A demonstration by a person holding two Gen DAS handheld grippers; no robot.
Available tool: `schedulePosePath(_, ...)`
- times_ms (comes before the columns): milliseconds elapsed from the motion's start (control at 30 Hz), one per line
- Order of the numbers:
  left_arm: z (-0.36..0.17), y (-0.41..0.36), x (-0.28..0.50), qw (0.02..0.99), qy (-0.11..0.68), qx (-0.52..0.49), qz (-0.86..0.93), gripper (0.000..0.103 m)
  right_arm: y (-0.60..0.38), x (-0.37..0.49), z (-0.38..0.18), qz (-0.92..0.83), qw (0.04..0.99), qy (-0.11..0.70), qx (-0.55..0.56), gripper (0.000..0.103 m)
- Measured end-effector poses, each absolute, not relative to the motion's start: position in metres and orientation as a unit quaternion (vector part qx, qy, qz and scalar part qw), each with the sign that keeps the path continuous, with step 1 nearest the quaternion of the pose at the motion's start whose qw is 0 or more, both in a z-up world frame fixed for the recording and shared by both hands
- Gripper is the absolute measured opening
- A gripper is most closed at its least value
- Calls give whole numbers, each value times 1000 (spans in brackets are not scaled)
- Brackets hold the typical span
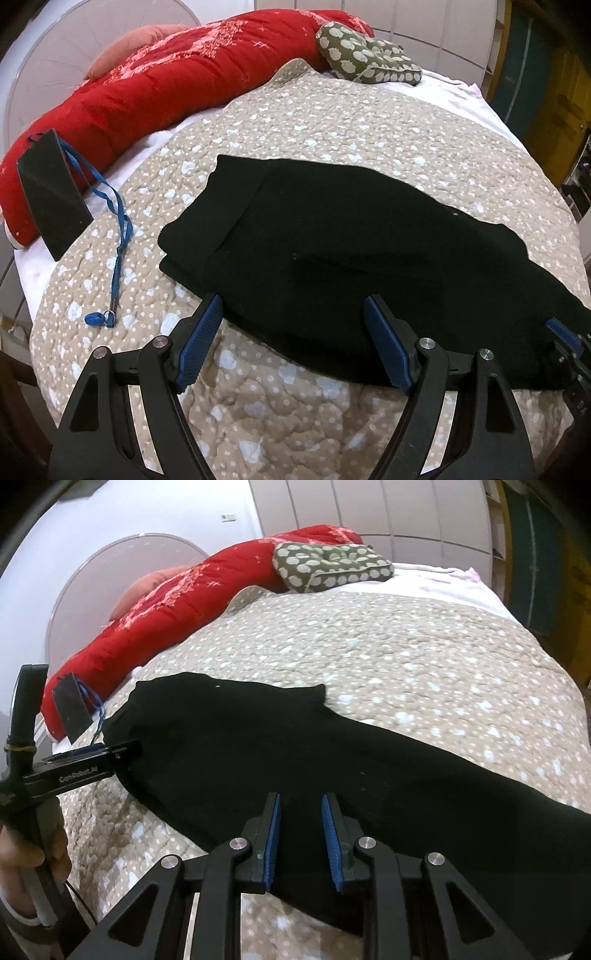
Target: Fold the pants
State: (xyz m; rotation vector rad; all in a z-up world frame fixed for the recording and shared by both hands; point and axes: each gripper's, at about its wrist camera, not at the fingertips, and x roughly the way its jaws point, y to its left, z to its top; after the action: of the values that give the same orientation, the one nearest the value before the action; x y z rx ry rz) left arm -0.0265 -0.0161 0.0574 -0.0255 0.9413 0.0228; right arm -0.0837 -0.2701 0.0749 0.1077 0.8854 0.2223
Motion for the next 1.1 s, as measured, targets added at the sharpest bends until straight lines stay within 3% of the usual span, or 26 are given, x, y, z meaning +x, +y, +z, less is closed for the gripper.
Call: schedulePosePath(1100, 76, -108, -56, 893, 442, 36, -73, 79, -338, -131, 83, 18, 906, 418, 72, 25)
